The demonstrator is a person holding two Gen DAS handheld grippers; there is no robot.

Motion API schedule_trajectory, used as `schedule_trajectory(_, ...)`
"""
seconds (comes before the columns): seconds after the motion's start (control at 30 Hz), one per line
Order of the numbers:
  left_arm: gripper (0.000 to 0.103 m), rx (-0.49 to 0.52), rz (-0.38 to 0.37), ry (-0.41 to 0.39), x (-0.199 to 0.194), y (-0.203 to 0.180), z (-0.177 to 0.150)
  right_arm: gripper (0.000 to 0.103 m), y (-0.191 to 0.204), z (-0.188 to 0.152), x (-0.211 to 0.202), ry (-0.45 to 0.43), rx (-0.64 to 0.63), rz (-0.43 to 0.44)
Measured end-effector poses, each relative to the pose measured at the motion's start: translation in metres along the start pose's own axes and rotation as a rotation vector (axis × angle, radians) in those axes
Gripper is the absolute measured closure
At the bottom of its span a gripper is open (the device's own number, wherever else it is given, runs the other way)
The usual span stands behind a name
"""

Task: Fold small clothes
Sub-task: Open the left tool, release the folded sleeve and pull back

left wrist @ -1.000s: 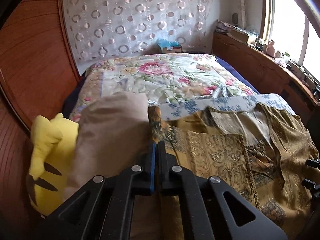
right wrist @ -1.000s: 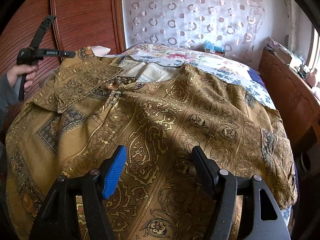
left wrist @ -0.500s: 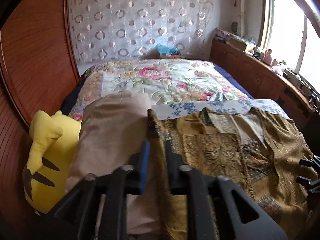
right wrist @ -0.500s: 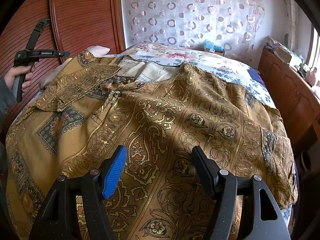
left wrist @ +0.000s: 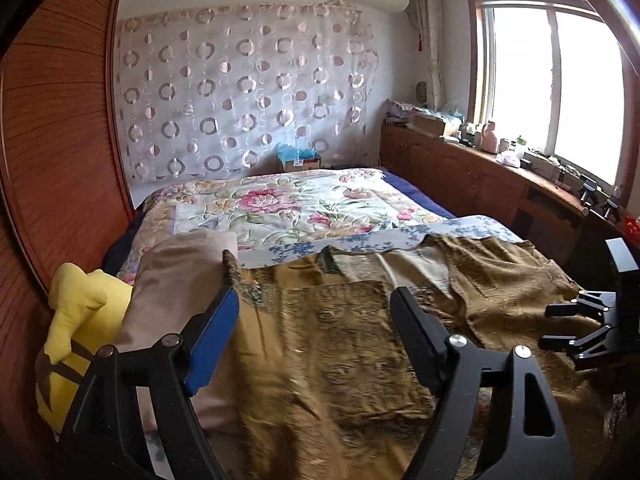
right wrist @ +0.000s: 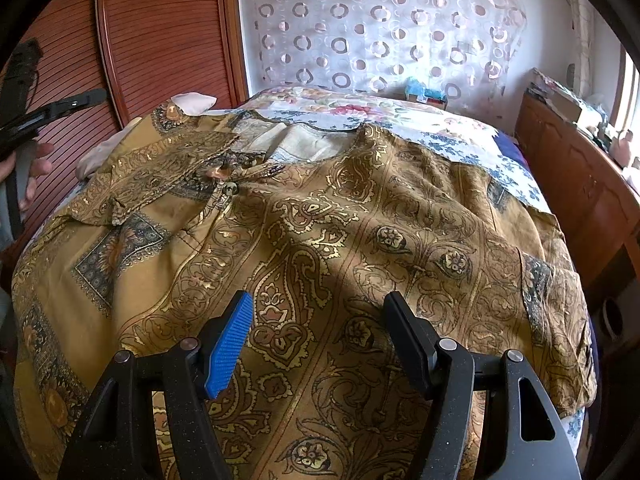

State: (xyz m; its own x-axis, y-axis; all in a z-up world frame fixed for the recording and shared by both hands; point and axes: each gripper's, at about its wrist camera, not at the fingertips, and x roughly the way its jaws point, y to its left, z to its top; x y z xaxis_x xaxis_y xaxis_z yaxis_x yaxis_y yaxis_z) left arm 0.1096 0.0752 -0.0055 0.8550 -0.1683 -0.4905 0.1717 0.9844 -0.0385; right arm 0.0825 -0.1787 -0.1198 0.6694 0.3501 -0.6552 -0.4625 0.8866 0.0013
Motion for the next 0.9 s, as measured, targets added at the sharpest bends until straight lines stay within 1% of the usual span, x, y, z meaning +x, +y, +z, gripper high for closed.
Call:
schedule_trajectory(0.1,0.024,-0.009,0.014,-0.005,-0.004,-0.009,-0.003,0.033,0.0,0.0,0.0,0.0,0.003,0.0)
schedule_trajectory(0.23,0.024,-0.038,0.01,0.008,-0.009,-0.018,-0.009,0.033,-0.001,0.0,-0.001,-0.004,0.008,0.003)
schedule_trajectory(0.33,0.024,-0.025,0.016,0.012,-0.011,-0.027,-0.014,0.033,-0.003,-0.001,-0.003,-0.013,0.013,0.006)
schedule_trajectory(0.43,0.024,-0.021,0.006,0.014,-0.016,-0.038,-0.019,0.033,-0.003,-0.002,-0.007,-0.025,0.011,0.002)
schedule_trajectory(0.67,0.024,0.019,-0.017,0.028,-0.017,-0.062,-0.028,0.033,-0.012,-0.01,-0.023,-0.042,0.019,-0.036)
schedule_trajectory(0.9,0.024,0.036,-0.049,0.045,-0.013,-0.08,-0.035,0.033,-0.036,-0.02,-0.05,-0.074,0.068,-0.104)
